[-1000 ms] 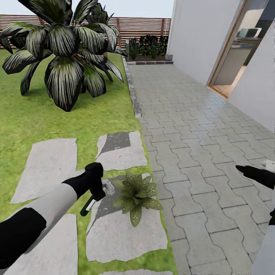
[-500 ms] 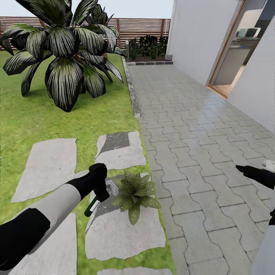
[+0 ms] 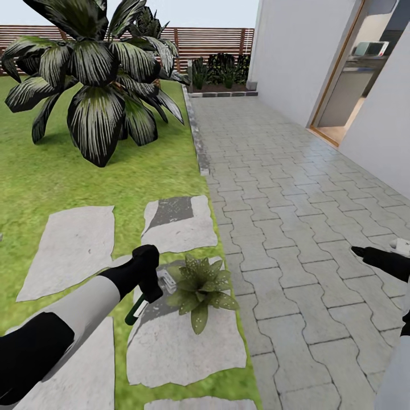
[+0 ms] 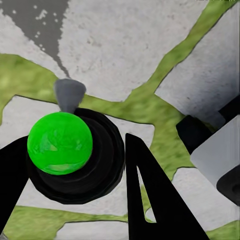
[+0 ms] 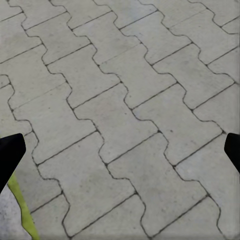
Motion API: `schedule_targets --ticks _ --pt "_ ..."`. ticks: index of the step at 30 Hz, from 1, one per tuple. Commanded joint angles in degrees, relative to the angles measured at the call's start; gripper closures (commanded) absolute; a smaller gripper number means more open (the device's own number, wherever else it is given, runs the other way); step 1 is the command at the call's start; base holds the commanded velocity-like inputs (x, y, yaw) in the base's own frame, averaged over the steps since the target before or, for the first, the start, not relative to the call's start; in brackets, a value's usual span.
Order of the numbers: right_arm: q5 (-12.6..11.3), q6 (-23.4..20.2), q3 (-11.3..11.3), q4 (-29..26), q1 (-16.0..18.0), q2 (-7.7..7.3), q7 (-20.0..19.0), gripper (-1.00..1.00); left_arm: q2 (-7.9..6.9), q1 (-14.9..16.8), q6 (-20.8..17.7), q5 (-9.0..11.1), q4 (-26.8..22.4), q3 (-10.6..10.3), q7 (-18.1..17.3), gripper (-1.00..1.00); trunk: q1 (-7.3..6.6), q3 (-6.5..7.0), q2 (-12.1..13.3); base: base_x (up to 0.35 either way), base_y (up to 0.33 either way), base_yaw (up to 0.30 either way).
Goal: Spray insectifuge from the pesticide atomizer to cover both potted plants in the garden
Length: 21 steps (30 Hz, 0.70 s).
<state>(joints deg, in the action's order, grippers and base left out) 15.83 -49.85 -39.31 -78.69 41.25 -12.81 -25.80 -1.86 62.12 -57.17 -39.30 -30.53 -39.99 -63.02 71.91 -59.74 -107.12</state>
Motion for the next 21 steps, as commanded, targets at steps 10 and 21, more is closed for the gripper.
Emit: schedule_targets --ticks 10,21 --pt "0.6 -0.2 -0.1 -0.1 0.1 -0.02 -0.6 -1.0 -0.08 0.1 -0.3 -0.4 -0.1 -0.1 -0.7 1.0 -0.01 -0.05 0.0 0.0 0.179 -0.161" --pt "0.6 -0.2 -0.1 -0.1 0.1 -0.02 -0.6 -1.0 -0.15 0.0 -0.3 -0.4 -0.1 -0.2 -0.4 1.0 -0.01 -0.05 0.0 -0.007 0.207 -0.194"
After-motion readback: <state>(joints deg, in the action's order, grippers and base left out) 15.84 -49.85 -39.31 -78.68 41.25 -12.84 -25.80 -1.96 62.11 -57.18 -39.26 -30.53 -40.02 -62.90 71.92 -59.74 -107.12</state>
